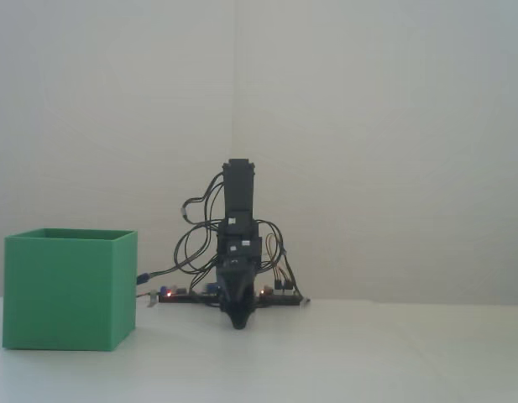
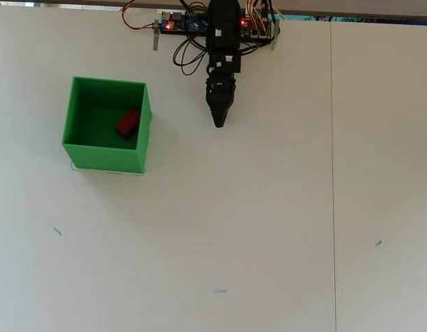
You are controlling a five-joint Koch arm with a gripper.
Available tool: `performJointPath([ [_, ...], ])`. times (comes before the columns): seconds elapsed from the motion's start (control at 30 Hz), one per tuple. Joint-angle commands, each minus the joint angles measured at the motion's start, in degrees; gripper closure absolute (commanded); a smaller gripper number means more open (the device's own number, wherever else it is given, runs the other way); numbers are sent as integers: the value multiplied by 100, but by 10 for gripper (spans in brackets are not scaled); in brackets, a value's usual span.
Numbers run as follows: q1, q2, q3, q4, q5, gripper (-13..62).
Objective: Grasp a red block and put it in the green bin.
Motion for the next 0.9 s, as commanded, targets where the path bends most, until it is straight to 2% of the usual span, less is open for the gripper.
performJointPath([
  [0.0, -220, 501, 360, 413, -229, 163],
  [0.1, -334, 501, 360, 413, -642, 162],
  [0.87, -308, 501, 360, 422, -633, 161],
])
